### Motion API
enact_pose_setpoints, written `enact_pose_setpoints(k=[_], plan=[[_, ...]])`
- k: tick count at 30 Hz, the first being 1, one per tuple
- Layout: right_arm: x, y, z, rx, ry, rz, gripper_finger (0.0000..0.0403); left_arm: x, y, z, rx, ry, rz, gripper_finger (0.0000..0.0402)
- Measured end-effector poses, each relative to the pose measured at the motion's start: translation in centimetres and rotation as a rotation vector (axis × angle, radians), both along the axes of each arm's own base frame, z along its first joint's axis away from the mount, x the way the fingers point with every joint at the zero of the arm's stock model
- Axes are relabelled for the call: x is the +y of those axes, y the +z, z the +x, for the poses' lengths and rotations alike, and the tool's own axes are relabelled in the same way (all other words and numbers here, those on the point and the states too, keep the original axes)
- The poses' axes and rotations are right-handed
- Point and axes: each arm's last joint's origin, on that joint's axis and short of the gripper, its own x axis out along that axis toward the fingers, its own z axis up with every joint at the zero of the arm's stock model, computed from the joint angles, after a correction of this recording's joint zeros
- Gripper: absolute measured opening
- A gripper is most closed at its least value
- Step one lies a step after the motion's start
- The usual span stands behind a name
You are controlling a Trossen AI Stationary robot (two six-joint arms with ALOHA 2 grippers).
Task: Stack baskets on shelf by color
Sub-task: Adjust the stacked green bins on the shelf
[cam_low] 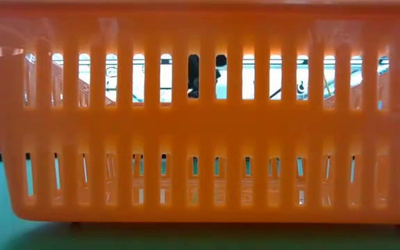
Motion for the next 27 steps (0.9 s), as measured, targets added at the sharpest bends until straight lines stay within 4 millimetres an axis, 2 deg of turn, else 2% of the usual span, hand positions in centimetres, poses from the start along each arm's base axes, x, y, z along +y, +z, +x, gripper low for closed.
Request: enact_pose_setpoints(k=[3, 6, 11, 18, 21, 27], plan=[[0.0, 0.0, 0.0, -0.001, 0.000, -0.001, 0.0112, 0.1, 0.5, 0.6, -0.075, 0.002, 0.023, 0.0108], [0.0, 0.0, 0.0, 0.003, -0.002, -0.006, 0.0112, -0.3, 1.0, 0.4, -0.073, -0.019, 0.035, 0.0108], [0.0, -0.1, 0.0, 0.014, -0.003, -0.007, 0.0112, -2.5, 2.7, -0.6, -0.001, -0.118, 0.060, 0.0108], [0.0, -0.2, 0.0, 0.015, 0.001, 0.009, 0.0112, -4.2, 1.3, -1.1, 0.146, -0.144, 0.003, 0.0108], [0.0, -0.2, 0.0, 0.011, 0.006, 0.016, 0.0112, -4.3, 0.2, -0.7, 0.184, -0.114, 0.024, 0.0108], [0.0, -0.1, 0.0, 0.004, 0.006, 0.015, 0.0112, -3.6, -0.3, 0.1, 0.140, -0.054, 0.084, 0.0108]])
